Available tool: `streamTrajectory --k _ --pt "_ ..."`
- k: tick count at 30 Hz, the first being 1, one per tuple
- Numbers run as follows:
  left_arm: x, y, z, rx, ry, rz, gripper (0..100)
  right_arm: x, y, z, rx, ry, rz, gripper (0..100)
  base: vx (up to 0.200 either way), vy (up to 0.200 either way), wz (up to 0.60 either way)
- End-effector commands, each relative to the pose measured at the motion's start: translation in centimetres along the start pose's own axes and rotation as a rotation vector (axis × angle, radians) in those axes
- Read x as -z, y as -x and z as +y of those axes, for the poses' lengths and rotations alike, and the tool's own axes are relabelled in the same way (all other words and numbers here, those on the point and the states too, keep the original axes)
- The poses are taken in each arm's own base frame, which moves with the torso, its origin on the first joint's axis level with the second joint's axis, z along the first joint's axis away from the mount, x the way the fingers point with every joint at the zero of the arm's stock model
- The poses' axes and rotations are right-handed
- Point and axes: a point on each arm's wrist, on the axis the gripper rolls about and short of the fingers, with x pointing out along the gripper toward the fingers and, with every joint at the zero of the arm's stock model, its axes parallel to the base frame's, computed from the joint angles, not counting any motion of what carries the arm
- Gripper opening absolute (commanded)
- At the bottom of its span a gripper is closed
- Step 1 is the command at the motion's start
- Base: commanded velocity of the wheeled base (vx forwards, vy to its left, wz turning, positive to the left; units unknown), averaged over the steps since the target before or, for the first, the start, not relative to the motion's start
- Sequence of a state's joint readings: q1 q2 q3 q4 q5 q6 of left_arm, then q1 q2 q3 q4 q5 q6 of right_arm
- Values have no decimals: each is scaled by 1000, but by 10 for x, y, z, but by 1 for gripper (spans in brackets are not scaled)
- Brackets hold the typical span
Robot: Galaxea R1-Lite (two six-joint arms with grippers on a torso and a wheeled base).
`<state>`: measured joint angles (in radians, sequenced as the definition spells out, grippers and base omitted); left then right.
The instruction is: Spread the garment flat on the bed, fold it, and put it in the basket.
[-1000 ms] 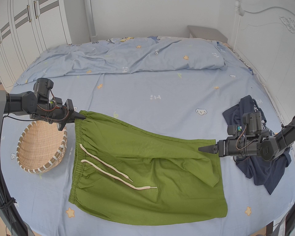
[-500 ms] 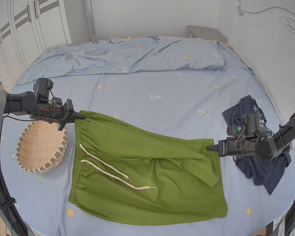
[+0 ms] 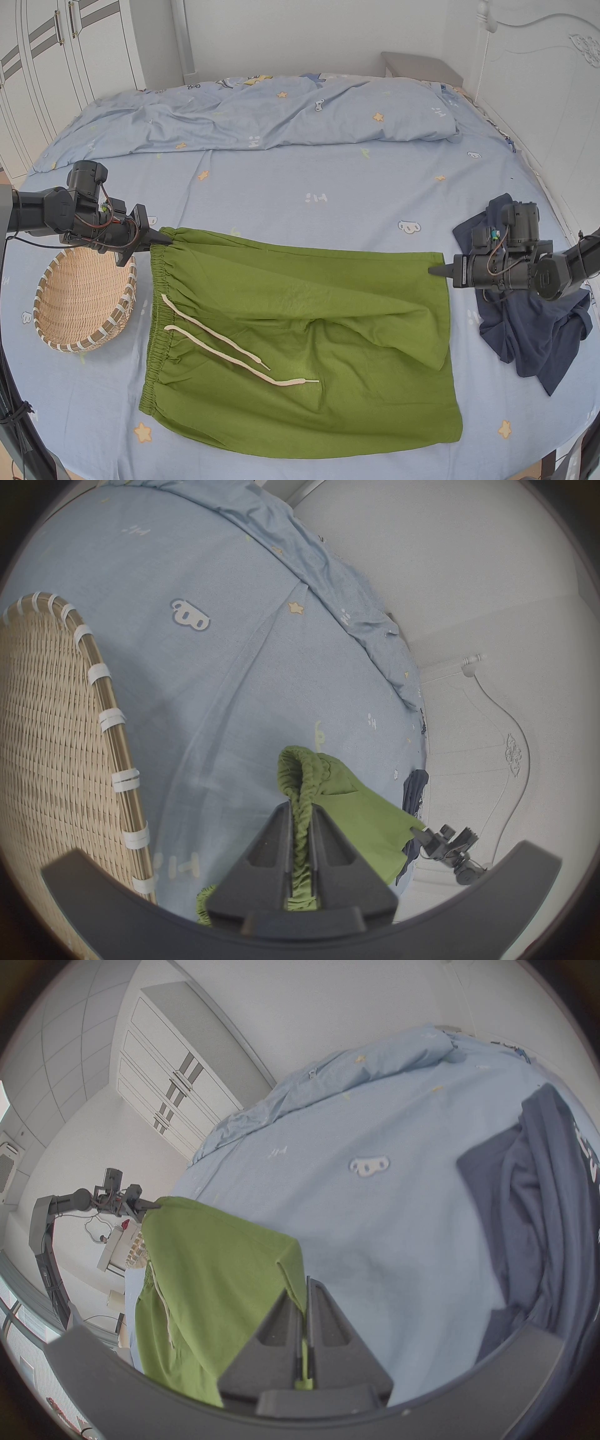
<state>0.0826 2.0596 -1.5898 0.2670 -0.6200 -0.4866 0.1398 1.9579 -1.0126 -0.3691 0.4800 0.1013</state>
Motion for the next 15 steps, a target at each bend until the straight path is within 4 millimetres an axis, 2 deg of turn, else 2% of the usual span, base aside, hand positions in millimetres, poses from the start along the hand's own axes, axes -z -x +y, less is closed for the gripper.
streamTrajectory --k 1,7,10,11,12,15 --pt "-2 1 1 -5 -16 -9 0 -50 17 4 16 31 -69 0 0 0 0" --pt "-9 2 -3 16 -57 -60 0 -78 19 10 12 64 -125 0 0 0 0" --pt "-10 1 -3 23 -66 -73 0 -81 17 9 12 65 -127 0 0 0 0" --pt "-11 -1 -4 40 -92 -101 0 -93 13 6 13 69 -137 0 0 0 0" --pt "-11 -1 -4 40 -92 -101 0 -93 13 6 13 69 -137 0 0 0 0" --pt "-13 -1 -2 47 -104 -121 0 -110 5 4 11 85 -163 0 0 0 0"
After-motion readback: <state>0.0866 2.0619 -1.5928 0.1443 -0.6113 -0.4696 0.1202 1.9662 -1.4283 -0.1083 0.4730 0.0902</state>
